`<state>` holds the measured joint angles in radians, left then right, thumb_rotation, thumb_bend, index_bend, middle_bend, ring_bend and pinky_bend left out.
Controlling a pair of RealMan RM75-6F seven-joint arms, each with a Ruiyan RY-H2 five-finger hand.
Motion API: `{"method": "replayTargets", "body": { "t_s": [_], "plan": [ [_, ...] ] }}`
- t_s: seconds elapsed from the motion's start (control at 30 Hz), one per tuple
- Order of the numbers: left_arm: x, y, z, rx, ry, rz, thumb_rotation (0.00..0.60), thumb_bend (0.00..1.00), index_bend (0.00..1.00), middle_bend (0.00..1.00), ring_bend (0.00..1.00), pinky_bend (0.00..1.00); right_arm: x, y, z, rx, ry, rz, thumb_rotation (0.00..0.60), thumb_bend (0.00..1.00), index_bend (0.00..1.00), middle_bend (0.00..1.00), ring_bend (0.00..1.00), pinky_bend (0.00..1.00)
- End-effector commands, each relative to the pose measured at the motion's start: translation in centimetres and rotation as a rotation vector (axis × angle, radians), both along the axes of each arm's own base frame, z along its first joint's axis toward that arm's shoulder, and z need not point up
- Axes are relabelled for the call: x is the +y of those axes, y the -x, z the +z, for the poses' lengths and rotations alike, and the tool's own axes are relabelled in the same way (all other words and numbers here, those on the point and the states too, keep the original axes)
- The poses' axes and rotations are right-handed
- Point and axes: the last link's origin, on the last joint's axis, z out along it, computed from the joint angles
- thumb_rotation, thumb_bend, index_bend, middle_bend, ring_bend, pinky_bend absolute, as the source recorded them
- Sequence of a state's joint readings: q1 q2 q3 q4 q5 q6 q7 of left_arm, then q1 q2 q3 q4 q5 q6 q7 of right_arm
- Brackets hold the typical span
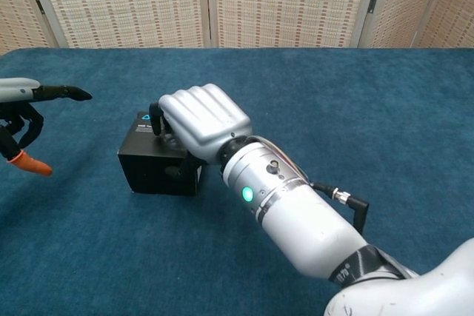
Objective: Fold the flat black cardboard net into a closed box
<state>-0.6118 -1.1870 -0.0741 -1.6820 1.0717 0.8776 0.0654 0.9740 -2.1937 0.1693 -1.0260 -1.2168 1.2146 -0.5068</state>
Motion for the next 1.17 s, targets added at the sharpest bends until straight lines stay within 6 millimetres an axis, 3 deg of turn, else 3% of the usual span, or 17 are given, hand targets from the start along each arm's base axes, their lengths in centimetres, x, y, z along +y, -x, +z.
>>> {"method": "replayTargets", "body": {
  "t_s": [0.03, 0.2, 0.37, 0.4, 0.53, 0.67, 0.77, 0.93, 1.17],
  "plan": [
    [-0.1, 0.3, 0.7, 0.006, -0.078, -0.017, 0.6, 0.16, 0.0, 0.0, 0.52, 0.82, 0.0, -0.3, 3.3, -0.184, 0.024, 0.094, 0.6, 0.28, 0.13, 0.19, 0.74, 1.0],
    [-0.6, 0.6, 1.9, 0.046, -0.244, -0.064, 0.6, 0.17, 0.0, 0.04, 0.43, 0.72, -0.3, 1.6, 7.5, -0.214, 0.061, 0.094, 0.6, 0.28, 0.1, 0.18, 0.7, 1.0],
    [-1.5, 1.7, 3.6, 0.136, -0.415, -0.102, 0.6, 0.17, 0.0, 0.11, 0.42, 0.63, -0.3, 7.6, 13.2, -0.101, 0.088, -0.014, 0.6, 0.29, 0.08, 0.18, 0.53, 0.99],
    [-1.8, 1.9, 3.9, 0.155, -0.443, -0.104, 0.6, 0.17, 0.01, 0.12, 0.41, 0.59, -0.1, 8.7, 14.4, -0.085, 0.085, -0.045, 0.6, 0.29, 0.08, 0.18, 0.47, 0.94],
    [-3.0, 2.9, 5.4, 0.221, -0.533, -0.1, 0.6, 0.17, 0.07, 0.14, 0.32, 0.45, 1.5, 13.7, 19.3, -0.023, 0.085, -0.182, 0.6, 0.3, 0.08, 0.18, 0.24, 0.54],
    [-4.6, 3.9, 6.8, 0.259, -0.598, -0.093, 0.6, 0.17, 0.09, 0.15, 0.25, 0.36, 3.7, 18.5, 23.8, 0.017, 0.118, -0.3, 0.6, 0.31, 0.08, 0.16, 0.11, 0.35],
    [-5.9, 4.7, 7.5, 0.275, -0.641, -0.09, 0.6, 0.17, 0.09, 0.14, 0.22, 0.31, 5.6, 21.5, 26.4, 0.018, 0.149, -0.365, 0.6, 0.32, 0.08, 0.13, 0.08, 0.31],
    [-8.3, 6.1, 8.1, 0.287, -0.655, -0.068, 0.6, 0.17, 0.09, 0.14, 0.19, 0.27, 9.3, 25.5, 29.5, -0.027, 0.208, -0.461, 0.6, 0.32, 0.08, 0.12, 0.06, 0.28],
    [-11.9, 6.7, 8.6, 0.296, -0.639, -0.038, 0.6, 0.17, 0.09, 0.13, 0.18, 0.24, 14.0, 28.9, 31.0, -0.076, 0.273, -0.558, 0.6, 0.32, 0.08, 0.12, 0.06, 0.27]
  ]
}}
